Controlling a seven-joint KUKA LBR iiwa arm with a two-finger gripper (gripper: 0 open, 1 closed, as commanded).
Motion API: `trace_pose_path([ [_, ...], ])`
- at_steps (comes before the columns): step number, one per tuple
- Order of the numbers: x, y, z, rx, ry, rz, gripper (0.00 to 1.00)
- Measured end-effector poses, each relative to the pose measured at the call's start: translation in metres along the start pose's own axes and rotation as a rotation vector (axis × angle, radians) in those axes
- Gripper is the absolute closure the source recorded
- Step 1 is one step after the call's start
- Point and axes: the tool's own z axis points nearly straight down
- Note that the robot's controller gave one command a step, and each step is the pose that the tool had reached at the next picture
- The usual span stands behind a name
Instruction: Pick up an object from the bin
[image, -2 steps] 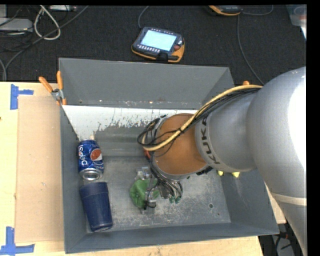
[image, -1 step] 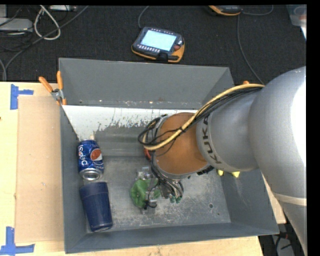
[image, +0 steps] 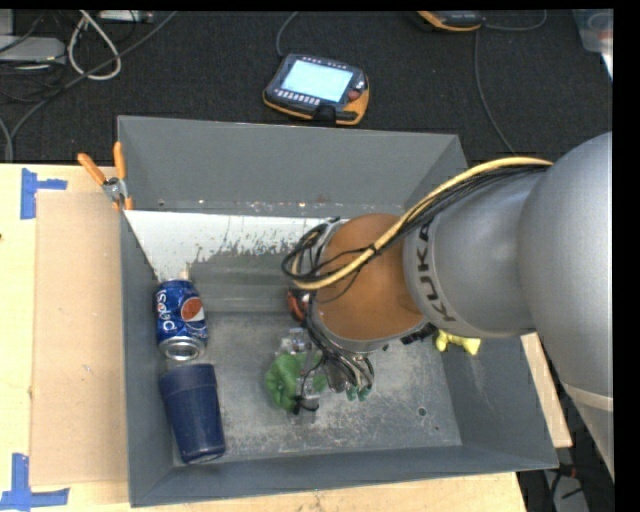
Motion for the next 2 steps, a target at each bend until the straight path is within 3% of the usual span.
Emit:
trace_pose_path([
  [2, 0.000, 0.000, -0.035, -0.001, -0.002, 0.001, 1.00],
])
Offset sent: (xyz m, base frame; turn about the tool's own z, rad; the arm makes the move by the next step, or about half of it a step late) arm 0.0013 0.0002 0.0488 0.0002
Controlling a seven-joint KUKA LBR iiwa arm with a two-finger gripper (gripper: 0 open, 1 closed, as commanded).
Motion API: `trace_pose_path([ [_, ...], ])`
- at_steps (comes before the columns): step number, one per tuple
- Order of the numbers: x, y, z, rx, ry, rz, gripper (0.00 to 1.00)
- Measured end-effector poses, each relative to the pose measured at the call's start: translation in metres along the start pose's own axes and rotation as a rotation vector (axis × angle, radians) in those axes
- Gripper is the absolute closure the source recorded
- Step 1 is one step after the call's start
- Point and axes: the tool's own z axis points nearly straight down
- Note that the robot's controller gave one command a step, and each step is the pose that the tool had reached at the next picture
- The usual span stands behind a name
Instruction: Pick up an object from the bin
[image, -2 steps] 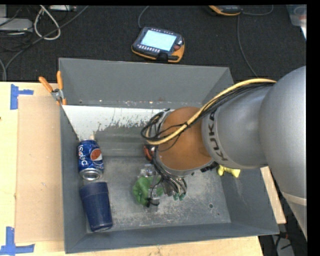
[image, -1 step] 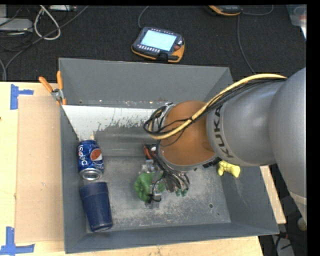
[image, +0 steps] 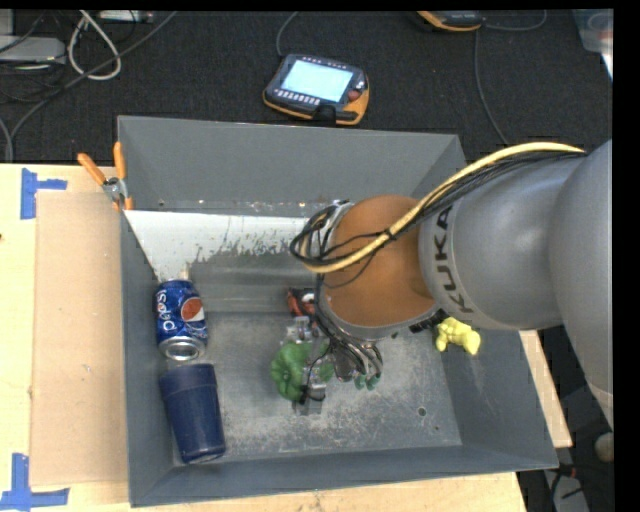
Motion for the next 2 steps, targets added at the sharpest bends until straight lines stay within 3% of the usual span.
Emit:
trace_pose_path([
  [2, 0.001, 0.000, -0.031, 0.000, 0.004, 0.002, 1.00],
])
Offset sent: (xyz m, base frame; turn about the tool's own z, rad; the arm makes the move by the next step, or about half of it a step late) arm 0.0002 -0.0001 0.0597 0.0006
